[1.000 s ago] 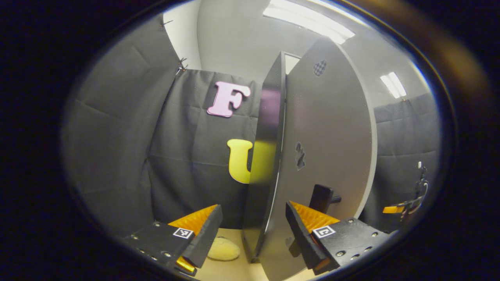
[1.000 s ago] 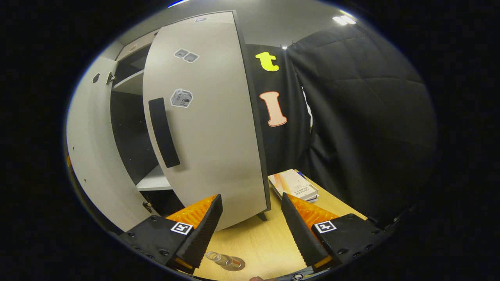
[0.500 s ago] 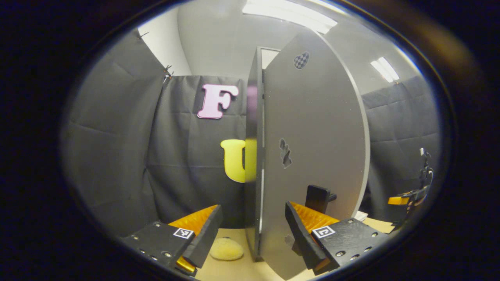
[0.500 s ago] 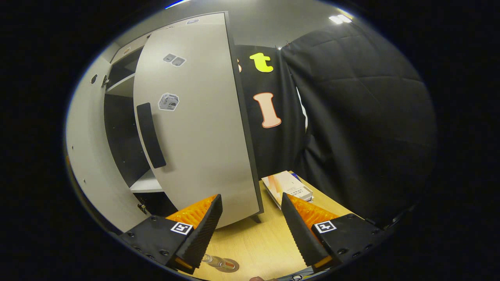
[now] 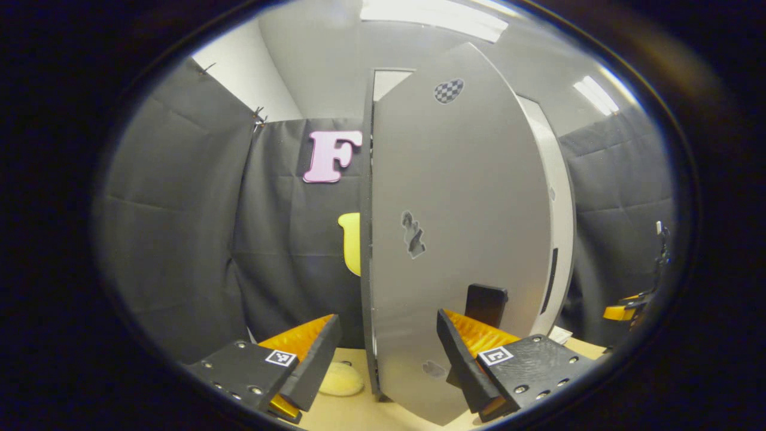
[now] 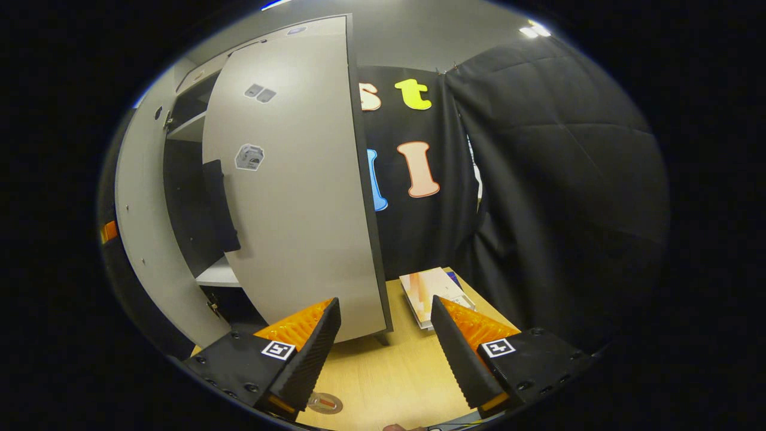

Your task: Grasp the bottle in the cabinet with the left hand and place it on the coaster, then close the right door with the right hand and the left door with the left hand.

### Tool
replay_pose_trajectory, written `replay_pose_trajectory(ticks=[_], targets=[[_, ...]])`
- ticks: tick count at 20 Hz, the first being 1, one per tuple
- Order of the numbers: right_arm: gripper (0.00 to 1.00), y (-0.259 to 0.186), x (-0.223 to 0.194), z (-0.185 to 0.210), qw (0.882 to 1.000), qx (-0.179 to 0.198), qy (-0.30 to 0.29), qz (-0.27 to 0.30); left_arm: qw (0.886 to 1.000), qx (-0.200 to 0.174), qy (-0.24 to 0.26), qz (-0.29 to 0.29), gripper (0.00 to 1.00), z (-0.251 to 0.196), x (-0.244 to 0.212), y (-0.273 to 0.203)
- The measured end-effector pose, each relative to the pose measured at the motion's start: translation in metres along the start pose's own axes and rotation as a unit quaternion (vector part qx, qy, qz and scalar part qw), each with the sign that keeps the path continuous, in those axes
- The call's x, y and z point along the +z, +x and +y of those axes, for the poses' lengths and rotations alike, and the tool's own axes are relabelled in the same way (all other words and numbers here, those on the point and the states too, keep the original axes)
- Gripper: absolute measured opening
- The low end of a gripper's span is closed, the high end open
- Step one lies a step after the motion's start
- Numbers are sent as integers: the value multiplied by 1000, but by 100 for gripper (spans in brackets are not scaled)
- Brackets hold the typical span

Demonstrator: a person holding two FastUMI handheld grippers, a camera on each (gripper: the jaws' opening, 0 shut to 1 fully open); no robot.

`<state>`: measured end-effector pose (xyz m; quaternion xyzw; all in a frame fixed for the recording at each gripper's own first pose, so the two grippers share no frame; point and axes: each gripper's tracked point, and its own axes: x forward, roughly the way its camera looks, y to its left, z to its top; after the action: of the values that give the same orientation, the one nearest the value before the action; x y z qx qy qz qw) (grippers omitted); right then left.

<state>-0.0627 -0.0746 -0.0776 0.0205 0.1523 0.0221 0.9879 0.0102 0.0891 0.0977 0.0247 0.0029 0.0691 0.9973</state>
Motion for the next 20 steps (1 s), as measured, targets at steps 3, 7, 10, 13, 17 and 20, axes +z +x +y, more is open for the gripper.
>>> replay_pose_trajectory(ticks=[3, 7, 10, 13, 17, 20], targets=[[97, 4, 7, -17, 1000, 11, -3, 5, 1000, 4, -25, 9, 100, -33, -10, 10], [97, 10, 18, -35, 1000, 15, -8, -4, 1000, 19, -8, 23, 99, -59, -16, 13], [97, 20, 21, -36, 1000, 19, 2, -8, 999, 32, 8, 28, 99, -60, -17, 5], [97, 26, 21, -28, 999, 30, 8, -12, 999, 42, 0, 30, 99, -53, -20, -4], [97, 24, 28, -13, 999, 41, 4, -31, 999, 42, -27, 4, 100, -43, -10, -13], [97, 21, 41, -3, 997, 45, 7, -60, 998, 68, -4, 4, 99, -25, -9, -26]])
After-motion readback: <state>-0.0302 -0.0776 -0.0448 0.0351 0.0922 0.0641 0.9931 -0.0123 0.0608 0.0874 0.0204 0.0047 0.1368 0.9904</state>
